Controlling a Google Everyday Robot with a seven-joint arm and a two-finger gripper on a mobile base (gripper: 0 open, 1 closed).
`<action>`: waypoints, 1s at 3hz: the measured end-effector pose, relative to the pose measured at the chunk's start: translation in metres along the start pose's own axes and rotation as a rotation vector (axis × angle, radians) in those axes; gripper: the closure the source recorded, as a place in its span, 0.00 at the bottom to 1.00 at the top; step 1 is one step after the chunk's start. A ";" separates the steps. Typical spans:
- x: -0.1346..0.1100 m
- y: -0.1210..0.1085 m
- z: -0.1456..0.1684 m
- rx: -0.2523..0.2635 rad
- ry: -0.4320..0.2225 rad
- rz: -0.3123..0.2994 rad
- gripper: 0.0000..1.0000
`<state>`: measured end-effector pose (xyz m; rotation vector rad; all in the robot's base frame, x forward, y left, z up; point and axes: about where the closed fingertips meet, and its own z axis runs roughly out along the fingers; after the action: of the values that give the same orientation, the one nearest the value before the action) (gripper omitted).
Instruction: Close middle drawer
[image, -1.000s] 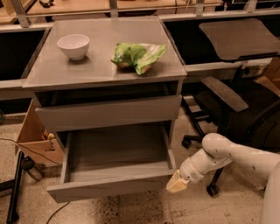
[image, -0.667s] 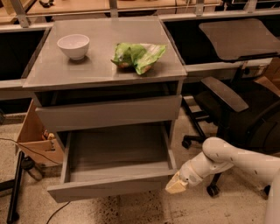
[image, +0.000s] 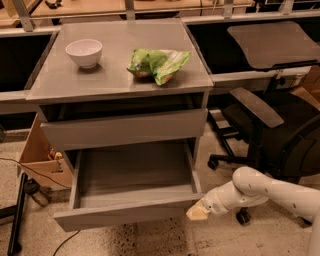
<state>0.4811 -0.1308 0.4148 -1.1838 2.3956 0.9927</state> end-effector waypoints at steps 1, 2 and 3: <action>-0.005 -0.014 0.006 0.016 -0.065 0.041 1.00; -0.012 -0.031 0.009 0.027 -0.132 0.074 1.00; -0.023 -0.045 0.009 0.034 -0.180 0.089 1.00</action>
Offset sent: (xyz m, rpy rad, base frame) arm 0.0562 -0.0068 -0.0175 0.1342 -0.0431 -0.2069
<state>0.5304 -0.1303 0.4004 -0.9408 2.3303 1.0345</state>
